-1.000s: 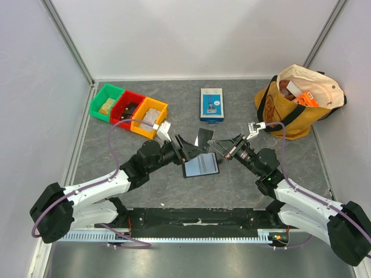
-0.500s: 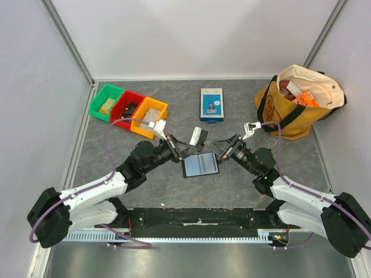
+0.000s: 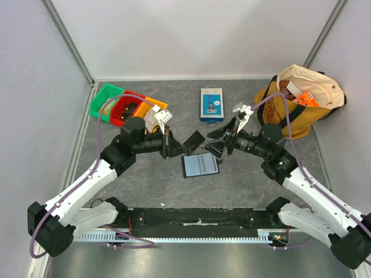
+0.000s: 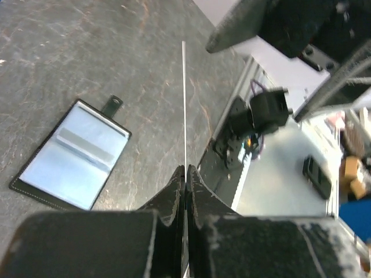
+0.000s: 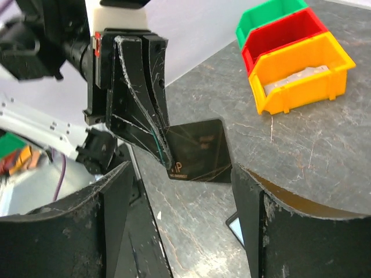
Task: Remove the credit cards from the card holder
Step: Place the credit card in the storage box.
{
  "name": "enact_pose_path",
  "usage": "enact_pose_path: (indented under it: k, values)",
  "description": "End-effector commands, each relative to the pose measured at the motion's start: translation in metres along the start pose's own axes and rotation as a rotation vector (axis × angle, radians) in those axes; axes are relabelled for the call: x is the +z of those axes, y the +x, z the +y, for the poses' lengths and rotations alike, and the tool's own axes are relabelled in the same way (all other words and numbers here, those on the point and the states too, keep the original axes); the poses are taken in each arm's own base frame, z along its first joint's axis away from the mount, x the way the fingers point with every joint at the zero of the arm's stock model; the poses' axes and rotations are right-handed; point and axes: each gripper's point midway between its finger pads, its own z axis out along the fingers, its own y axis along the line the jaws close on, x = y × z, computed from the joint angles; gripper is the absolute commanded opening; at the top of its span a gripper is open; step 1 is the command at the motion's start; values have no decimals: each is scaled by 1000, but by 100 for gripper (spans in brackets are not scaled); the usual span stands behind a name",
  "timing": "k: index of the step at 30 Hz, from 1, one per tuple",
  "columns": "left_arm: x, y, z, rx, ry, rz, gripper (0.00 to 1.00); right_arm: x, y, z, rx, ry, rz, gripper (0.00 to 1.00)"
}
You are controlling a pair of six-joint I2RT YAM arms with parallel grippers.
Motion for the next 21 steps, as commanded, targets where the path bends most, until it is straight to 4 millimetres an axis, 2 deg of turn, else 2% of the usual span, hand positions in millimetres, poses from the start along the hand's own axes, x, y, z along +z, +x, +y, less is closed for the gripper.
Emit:
enact_pose_path:
  k: [1,9,13,18,21]
  values:
    - [-21,26,-24,190,140,190,2,-5,15,11,-184,-106,185,74]
    - [-36,32,-25,309,142,303,2,0,15,26,-289,-262,283,73]
    - [-38,30,-29,336,170,318,2,5,23,39,-251,-391,325,68]
    - [-40,32,-31,360,188,336,2,13,30,40,-242,-434,355,63]
    - [-42,34,-31,366,193,354,2,17,30,41,-239,-454,367,55]
